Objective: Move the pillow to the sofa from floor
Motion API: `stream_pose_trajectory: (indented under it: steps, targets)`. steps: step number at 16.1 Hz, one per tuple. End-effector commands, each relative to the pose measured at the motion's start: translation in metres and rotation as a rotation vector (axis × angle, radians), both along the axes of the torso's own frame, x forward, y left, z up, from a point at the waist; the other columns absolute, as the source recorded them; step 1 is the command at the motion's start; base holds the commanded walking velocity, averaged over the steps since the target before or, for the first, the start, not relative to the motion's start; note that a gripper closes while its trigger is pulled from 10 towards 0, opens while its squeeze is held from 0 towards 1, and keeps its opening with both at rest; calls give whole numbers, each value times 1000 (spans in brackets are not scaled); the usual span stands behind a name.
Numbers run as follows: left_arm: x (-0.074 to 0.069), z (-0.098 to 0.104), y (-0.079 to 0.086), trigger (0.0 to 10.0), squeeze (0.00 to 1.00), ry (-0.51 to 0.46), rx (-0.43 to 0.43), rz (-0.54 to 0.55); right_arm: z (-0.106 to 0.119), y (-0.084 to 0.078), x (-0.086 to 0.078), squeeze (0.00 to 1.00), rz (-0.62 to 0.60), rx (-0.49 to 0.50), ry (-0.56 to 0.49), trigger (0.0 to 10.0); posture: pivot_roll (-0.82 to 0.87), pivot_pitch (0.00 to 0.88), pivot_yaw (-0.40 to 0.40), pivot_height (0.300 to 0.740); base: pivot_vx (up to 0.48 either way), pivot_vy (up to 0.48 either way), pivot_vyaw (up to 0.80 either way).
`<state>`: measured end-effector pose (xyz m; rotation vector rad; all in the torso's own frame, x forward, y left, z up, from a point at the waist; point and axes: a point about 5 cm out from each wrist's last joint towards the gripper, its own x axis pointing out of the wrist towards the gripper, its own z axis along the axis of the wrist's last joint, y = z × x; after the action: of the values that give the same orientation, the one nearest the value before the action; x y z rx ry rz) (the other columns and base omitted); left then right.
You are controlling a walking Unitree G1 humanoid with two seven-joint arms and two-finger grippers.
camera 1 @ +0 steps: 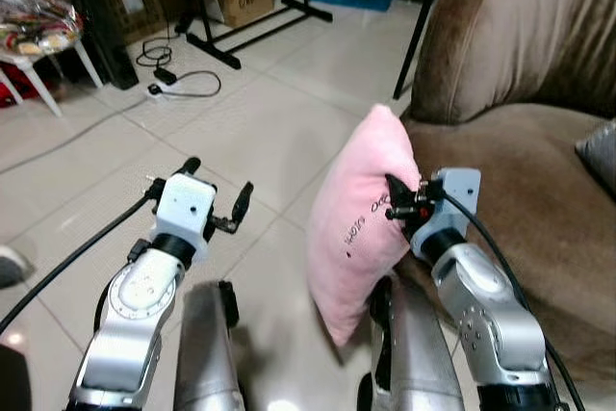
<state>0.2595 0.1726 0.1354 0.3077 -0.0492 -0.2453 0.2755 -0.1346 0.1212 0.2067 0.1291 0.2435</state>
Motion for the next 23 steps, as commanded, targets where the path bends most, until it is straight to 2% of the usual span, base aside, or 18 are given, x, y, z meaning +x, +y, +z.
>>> stream_pose_trajectory:
  steps: [1,12,13,14,15,16,17,18,19,20,22,23]
  targets:
    - [-1,-2,1,10000,502,1,12,5,13,0,0,0,-7,-4,-56,10000,-63,0,11,516,0,0,0]
    - [1,-1,0,10000,502,-9,25,-14,11,-1,-3,0,-15,4,-54,10000,-62,0,23,626,0,0,0]
    - [1,-3,1,10000,561,11,-6,7,11,-1,-3,0,-15,4,-55,10000,-61,0,21,636,0,0,0]
    - [2,-4,3,10000,553,27,-31,28,11,-1,-3,0,-15,3,-55,10000,-61,0,21,646,0,0,0]
    - [2,-2,2,1686,522,18,-39,29,12,0,-3,0,-13,3,-55,10000,-59,0,19,661,0,0,0]
    - [1,-2,2,0,514,18,-44,27,12,0,-3,0,-13,3,-55,10000,-59,0,18,666,0,0,0]
    - [1,-1,2,0,490,17,-45,22,12,0,-3,0,-13,3,-55,10000,-59,0,17,676,0,0,0]
    - [1,-1,2,0,380,14,-41,20,12,0,-3,0,-12,3,-55,10000,-60,0,15,691,0,0,0]
    - [1,-1,2,0,380,14,-42,20,12,0,-3,0,-12,3,-54,10000,-60,0,15,696,0,0,0]
    - [0,-1,2,0,259,15,-42,21,12,0,-3,0,-12,2,-54,10000,-59,0,15,706,0,0,0]
    - [-1,-1,1,0,129,20,-50,17,12,0,-4,0,-11,2,-53,10000,-59,0,13,731,0,0,0]
    - [-1,-1,1,0,129,20,-50,17,12,0,-3,0,-11,2,-53,10000,-59,0,13,736,0,0,0]
